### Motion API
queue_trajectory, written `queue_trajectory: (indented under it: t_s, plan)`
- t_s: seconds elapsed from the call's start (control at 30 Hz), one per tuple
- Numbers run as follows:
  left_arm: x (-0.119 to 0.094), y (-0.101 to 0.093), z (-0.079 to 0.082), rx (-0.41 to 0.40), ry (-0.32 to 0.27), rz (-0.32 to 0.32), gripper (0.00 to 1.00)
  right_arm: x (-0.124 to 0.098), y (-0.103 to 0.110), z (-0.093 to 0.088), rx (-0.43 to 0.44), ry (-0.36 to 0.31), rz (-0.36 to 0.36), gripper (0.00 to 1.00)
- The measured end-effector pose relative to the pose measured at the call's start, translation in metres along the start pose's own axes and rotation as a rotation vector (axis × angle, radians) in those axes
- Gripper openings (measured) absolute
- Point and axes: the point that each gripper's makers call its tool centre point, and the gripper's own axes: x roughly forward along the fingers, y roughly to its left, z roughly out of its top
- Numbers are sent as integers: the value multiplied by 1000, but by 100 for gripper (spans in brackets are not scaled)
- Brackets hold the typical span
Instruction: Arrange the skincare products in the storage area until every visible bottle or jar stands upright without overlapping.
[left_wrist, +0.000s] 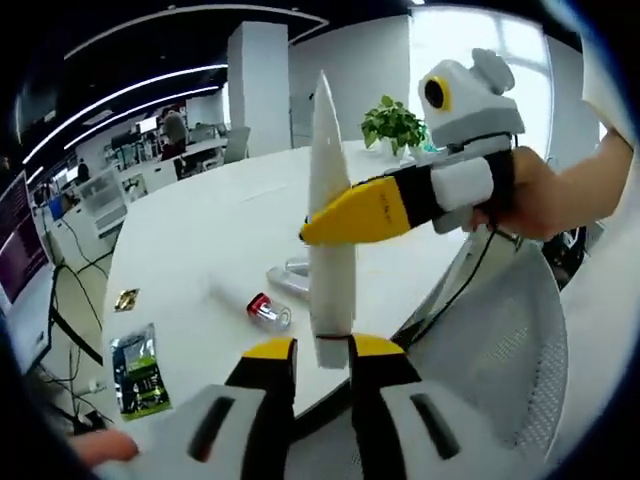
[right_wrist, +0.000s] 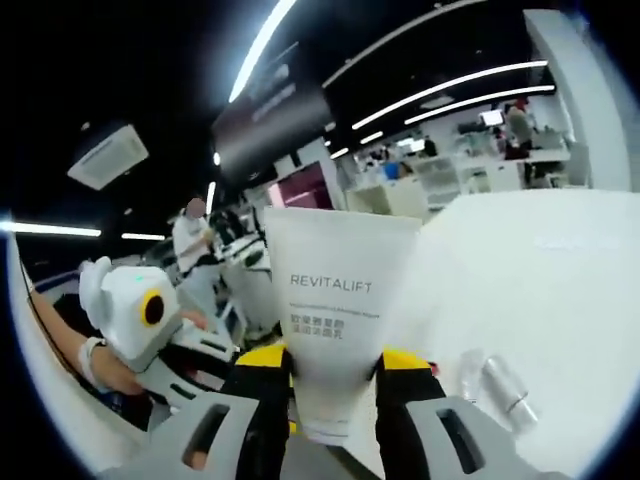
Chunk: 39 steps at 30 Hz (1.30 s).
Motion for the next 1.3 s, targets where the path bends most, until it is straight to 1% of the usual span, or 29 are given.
queue_trajectory:
  t_s: [0.13, 0.2, 0.3, 0.4, 0.5, 0.6, 0.7, 0.77, 0.87, 1.0, 1.07, 1.17, 1.23, 1.3]
  plan:
    - [0, 14, -9, 17, 27, 43, 14, -1, -15, 6, 17, -25, -29, 30]
    - [1, 31, -22, 54, 74, 93, 17, 0, -22, 11, 25, -37, -41, 30]
    - [3, 45, -33, 94, 123, 135, 21, 2, -31, 17, 22, -49, -57, 30]
    - [5, 52, -40, 105, 162, 150, 25, 4, -42, 23, 21, -61, -67, 30]
    - [8, 56, -42, 171, 164, 172, 24, 8, -53, 28, 15, -63, -79, 30]
    - [15, 56, -48, 154, 194, 173, 24, 11, -65, 35, 7, -67, -93, 30]
    - [20, 59, -47, 128, 194, 187, 24, 13, -77, 40, 8, -69, -104, 30]
    - [21, 61, -52, 130, 214, 203, 24, 17, -87, 43, 4, -69, -111, 30]
    - [21, 63, -56, 157, 241, 220, 23, 21, -94, 44, 4, -66, -113, 30]
    - [23, 62, -64, 172, 279, 217, 22, 28, -105, 46, -4, -57, -119, 30]
    - [24, 61, -70, 187, 309, 207, 22, 29, -109, 48, -10, -57, -123, 30]
    - [23, 62, -72, 185, 321, 207, 22, 32, -117, 46, -11, -45, -134, 30]
    - [23, 63, -73, 177, 327, 215, 22, 34, -121, 42, -17, -25, -141, 30]
    - [22, 64, -76, 174, 341, 216, 19, 37, -127, 40, -23, -9, -147, 30]
